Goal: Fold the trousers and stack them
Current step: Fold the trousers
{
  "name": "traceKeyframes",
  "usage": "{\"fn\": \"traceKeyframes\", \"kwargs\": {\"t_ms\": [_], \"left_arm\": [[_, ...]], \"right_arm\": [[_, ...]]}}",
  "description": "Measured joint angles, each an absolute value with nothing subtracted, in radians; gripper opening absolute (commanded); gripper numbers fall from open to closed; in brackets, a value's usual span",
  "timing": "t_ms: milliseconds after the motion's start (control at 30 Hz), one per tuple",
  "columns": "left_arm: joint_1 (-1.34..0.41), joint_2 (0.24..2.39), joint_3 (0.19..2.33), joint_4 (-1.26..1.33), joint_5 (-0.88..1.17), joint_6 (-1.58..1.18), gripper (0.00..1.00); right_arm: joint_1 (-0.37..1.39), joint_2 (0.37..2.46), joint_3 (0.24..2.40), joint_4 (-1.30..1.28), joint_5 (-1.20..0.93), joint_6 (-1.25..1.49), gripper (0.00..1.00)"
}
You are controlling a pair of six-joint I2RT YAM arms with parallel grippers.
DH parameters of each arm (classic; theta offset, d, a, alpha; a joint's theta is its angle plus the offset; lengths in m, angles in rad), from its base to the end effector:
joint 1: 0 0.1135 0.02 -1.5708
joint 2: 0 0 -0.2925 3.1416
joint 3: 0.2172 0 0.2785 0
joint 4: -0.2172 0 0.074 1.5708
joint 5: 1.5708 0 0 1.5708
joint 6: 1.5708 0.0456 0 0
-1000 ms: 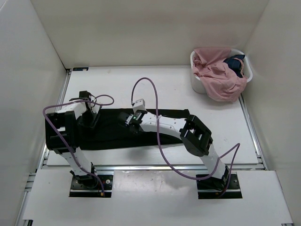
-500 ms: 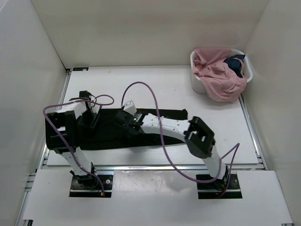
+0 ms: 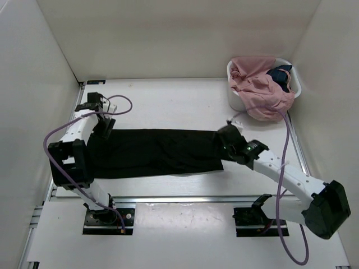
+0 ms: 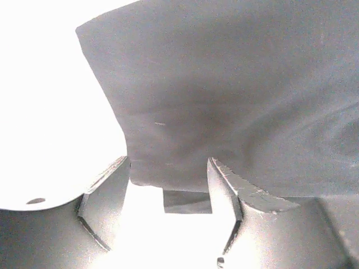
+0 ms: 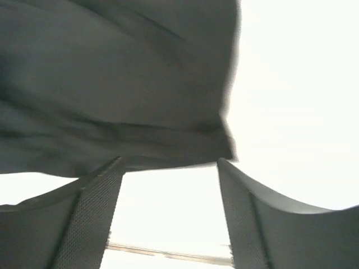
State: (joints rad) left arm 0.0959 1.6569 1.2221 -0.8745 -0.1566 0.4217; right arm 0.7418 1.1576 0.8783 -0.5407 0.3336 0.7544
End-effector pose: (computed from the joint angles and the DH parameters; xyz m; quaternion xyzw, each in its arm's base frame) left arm 0.3456 0.0404 0.2298 0.1502 0.9770 0.1082 0.1058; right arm 0.2021 0.1649 0.2785 0.0667 0.9170 0.1327 0.3701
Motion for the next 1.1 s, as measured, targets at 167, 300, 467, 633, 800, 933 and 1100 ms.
{"fn": "traceKeyframes", "kwargs": {"t_ms": [167,300,467,633,800,933,1100], "left_arm": [[0.070,1.628,1.438,-0.941,-0.129,0.435,0.78],[-0.066,1.649,1.581,-0.982,-0.003,0.432,0.78],[-0.276,1.783,1.608,-1.015,0.191,0.411,0.78],[-0.332,1.980,1.604,-1.047,0.295,0.380,0.78],[-0.337,2.081,1.625,-1.053,0.331,0.356,0.71],[-0.350,2.113,1.654,-1.041,0.353,0.337,0.22],[-0.357,2.119,1.651,-1.037,0.356,0.330,0.15]], "right_arm": [[0.536,1.088,0.605,-0.487,0.162,0.775,0.72],[0.419,1.078,0.505,-0.365,0.022,0.774,0.74],[0.379,1.079,0.443,-0.210,-0.104,0.776,0.74],[0.375,1.081,0.382,-0.094,-0.183,0.788,0.73],[0.363,1.145,0.352,0.004,-0.223,0.813,0.48],[0.352,1.200,0.336,0.050,-0.257,0.832,0.09],[0.348,1.125,0.325,-0.052,-0.285,0.828,0.00]]}}
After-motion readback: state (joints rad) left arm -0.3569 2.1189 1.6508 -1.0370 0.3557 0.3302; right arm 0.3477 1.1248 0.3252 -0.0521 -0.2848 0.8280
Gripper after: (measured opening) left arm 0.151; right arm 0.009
